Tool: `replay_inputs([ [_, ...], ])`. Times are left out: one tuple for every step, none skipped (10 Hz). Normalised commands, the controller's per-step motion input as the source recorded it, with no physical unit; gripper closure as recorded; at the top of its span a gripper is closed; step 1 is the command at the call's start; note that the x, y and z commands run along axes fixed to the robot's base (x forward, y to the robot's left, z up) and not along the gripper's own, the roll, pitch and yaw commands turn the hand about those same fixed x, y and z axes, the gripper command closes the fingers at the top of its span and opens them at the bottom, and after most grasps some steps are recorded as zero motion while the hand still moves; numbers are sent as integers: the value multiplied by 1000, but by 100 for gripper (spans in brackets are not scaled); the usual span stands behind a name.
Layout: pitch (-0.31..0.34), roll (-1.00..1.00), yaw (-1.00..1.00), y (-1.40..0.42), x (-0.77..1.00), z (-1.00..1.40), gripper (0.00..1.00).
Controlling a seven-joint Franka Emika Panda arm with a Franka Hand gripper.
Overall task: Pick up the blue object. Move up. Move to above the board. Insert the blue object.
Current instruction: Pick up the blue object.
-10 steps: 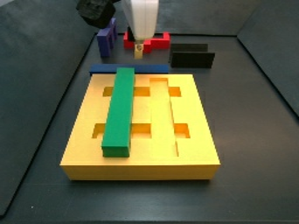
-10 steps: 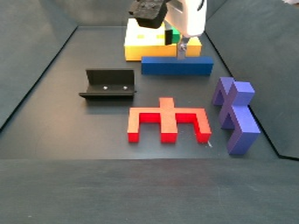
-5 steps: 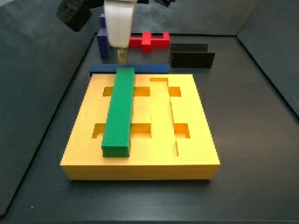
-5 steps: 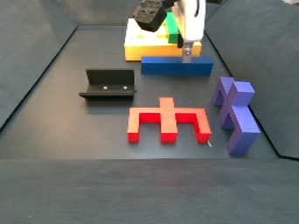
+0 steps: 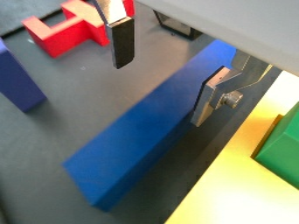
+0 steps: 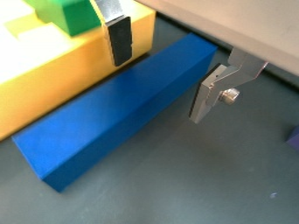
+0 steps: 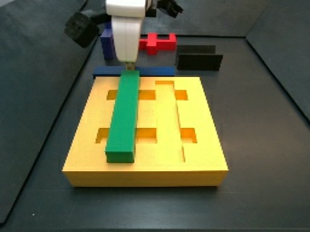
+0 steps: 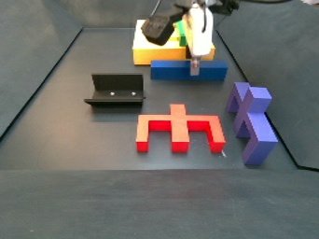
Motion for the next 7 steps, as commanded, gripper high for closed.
replay_inputs([
  [-1,16,14,0,-26,-226,0],
  [0,0,0,0,-83,-94,0],
  [0,0,0,0,0,-63,0],
  [0,0,49,26,109,-166,0],
  [0,0,49,34,97,-169,0],
  [0,-9,31,0,86,-157,0],
  [0,-13,0,0,17,-183,0],
])
